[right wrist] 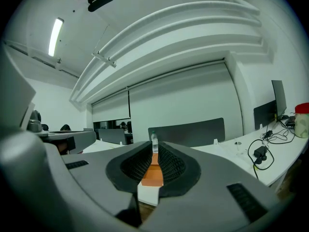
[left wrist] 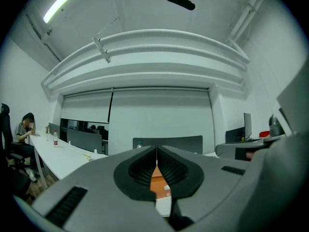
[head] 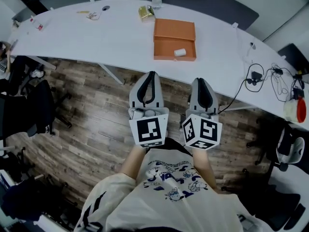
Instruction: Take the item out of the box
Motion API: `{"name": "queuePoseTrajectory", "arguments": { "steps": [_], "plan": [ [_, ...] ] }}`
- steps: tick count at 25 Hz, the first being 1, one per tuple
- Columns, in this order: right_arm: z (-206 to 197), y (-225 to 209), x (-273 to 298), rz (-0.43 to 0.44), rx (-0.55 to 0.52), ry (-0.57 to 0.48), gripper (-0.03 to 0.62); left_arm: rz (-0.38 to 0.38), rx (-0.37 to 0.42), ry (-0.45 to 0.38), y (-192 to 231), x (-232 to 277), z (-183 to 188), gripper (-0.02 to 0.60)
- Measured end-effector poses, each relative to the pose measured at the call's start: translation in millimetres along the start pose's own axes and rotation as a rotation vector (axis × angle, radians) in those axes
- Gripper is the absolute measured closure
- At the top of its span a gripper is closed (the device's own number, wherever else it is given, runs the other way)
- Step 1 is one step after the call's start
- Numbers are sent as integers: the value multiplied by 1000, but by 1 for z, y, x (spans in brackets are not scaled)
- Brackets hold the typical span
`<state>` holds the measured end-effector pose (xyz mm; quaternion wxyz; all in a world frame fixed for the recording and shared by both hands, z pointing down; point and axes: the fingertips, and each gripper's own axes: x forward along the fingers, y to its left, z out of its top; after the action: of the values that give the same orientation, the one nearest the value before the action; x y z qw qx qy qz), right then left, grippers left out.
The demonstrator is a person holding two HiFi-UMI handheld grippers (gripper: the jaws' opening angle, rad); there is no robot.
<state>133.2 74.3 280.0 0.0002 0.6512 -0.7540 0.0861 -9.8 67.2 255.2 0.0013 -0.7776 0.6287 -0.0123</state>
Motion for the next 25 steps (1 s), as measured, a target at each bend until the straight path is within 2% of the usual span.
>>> {"name": "queuePoseTrajectory", "arguments": {
  "steps": [11,25],
  "plan": [
    [-12,-15,34,15,35,45,537,1,6,50,-7,32,-16,563],
    [-23,-26,101,-24,41,85,537,-20,-8,84,14,98,-35,563]
  ]
}}
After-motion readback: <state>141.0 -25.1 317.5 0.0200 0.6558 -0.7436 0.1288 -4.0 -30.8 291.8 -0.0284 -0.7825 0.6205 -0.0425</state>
